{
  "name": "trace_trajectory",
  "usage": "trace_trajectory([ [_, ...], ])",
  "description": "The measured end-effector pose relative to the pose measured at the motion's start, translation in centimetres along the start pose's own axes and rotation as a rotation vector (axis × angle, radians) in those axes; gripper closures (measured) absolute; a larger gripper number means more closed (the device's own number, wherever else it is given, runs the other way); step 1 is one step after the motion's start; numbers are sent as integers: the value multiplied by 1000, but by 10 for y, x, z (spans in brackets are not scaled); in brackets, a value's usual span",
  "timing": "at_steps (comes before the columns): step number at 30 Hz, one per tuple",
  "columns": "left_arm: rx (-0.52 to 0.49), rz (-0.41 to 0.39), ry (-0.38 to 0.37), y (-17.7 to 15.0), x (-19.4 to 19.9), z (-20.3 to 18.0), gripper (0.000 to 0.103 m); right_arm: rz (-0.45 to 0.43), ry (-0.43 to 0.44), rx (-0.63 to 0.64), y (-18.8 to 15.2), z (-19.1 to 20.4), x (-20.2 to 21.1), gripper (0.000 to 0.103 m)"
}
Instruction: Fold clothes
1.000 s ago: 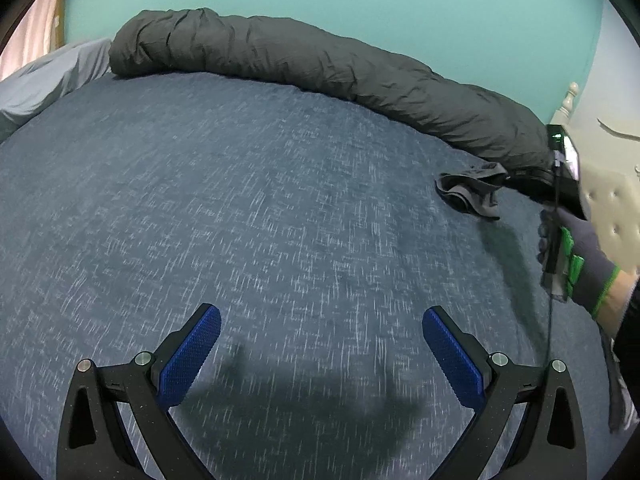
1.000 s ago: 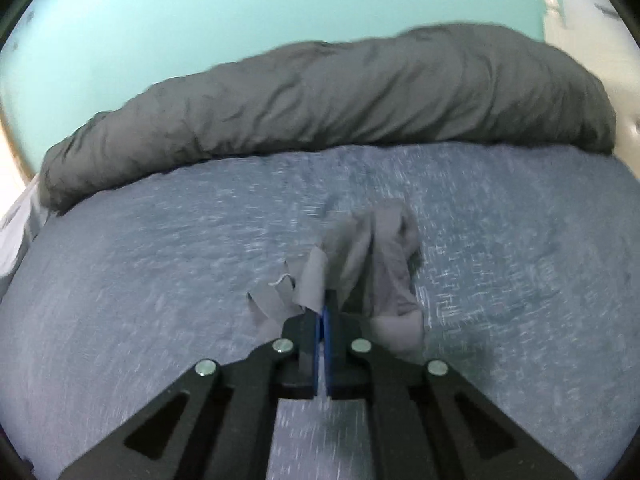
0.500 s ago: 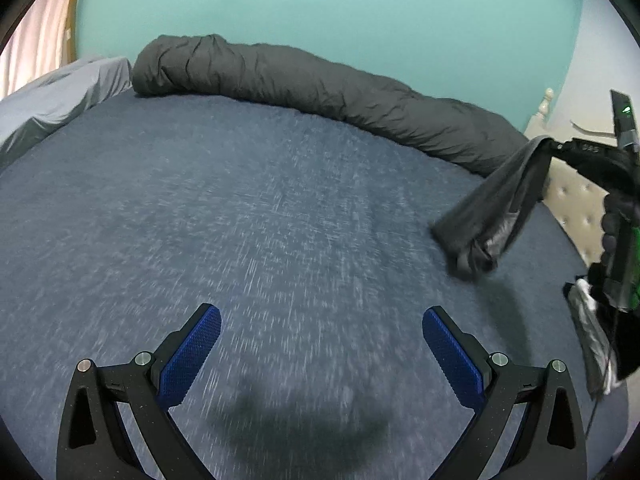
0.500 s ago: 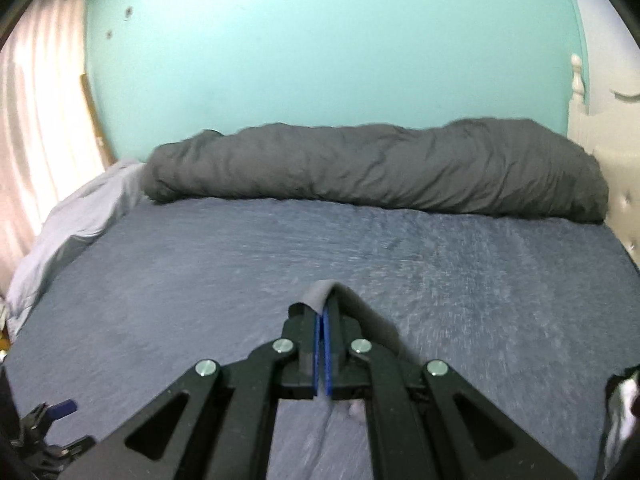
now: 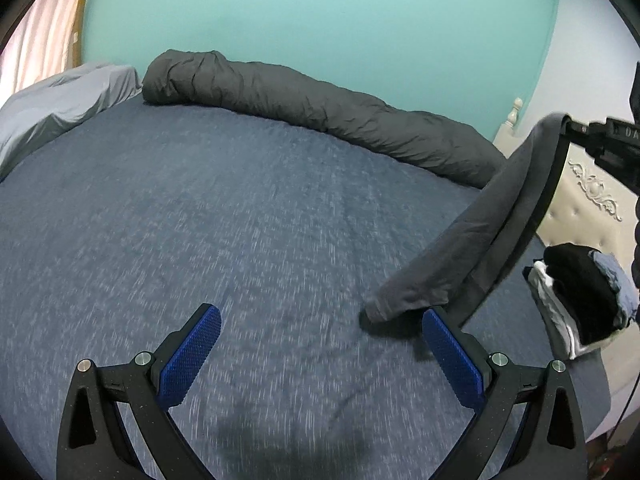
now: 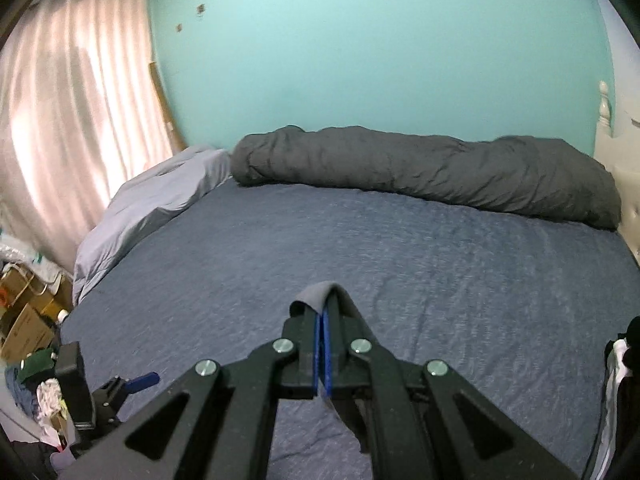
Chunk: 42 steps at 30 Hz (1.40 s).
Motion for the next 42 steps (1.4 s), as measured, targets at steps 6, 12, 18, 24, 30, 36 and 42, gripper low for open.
trace_trajectory([
  [6, 45, 32, 7, -34, -12, 17, 0, 105, 62, 28, -36, 28, -41, 102],
  [12, 80, 80, 30, -66, -47, 45, 0, 241, 41, 7, -88, 24, -130, 102],
  [18, 95, 108, 70, -81, -82, 64, 0, 337, -21, -9, -125, 5, -205, 100],
  [24, 103, 113, 68, -78, -92, 68, 0, 313, -62, -57, -131, -22, -207, 51],
  [30, 105, 100, 56, -71, -89, 64, 0, 231, -59, -150, -151, -43, -153, 47],
  [36, 116, 87, 59, -67, -84, 69, 0, 304, -80, -291, -233, -50, -119, 47],
  [42, 130, 75, 67, -67, -75, 79, 0, 408, -152, -226, -290, -30, -132, 47],
])
Point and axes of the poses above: each gripper's, at about its wrist camera, not at the fingertips, and x roughly against the way its jaws point, z to its left, y to its top, the point moved 4 cm from there along -x, roughly the way its jaws point, and after that the axes turned 4 degrees about -y, right-handed, at the moved point
